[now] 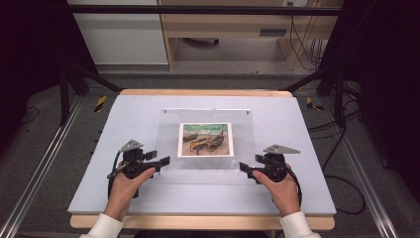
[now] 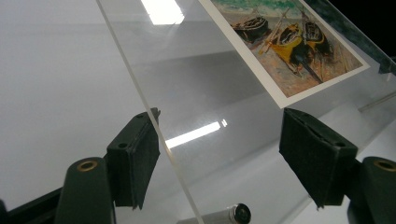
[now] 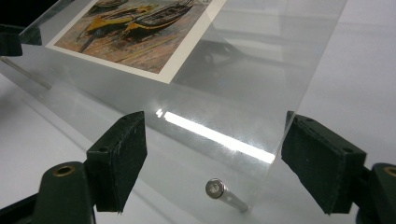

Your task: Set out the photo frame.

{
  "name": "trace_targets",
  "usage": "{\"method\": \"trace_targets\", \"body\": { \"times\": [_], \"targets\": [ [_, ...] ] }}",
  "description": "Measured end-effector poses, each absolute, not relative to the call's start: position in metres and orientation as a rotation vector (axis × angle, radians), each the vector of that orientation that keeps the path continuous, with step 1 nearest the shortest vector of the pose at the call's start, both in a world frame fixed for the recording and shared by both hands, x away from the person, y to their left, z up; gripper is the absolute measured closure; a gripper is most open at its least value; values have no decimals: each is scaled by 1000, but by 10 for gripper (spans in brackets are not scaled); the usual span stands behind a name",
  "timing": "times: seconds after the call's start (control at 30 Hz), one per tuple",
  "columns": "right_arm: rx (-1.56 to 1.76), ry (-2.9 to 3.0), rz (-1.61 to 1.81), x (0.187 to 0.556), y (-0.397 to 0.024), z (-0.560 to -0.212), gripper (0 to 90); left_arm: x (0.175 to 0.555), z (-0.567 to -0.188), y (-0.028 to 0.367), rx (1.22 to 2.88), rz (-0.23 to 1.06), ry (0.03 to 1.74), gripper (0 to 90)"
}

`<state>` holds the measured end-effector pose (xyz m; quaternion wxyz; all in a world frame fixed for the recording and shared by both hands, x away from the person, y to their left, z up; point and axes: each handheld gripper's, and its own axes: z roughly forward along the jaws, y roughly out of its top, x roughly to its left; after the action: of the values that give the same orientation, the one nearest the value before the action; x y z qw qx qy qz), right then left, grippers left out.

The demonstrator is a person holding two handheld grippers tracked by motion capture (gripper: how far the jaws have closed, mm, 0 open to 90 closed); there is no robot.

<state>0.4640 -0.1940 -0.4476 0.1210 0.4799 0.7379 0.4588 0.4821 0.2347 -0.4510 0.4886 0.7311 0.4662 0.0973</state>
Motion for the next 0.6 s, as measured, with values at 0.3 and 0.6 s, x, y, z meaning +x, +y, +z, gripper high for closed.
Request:
{"method": "trace_targets", "body": {
  "times": [0.3,0.6],
  "targets": [
    [1367,2134,1338,457,-194,-449,256,474,-452,237,1751,252,1131,335],
    [1346,2123,1336,451,-195,-449,285,468,-453,239,1745,267,1119,361]
  ]
}}
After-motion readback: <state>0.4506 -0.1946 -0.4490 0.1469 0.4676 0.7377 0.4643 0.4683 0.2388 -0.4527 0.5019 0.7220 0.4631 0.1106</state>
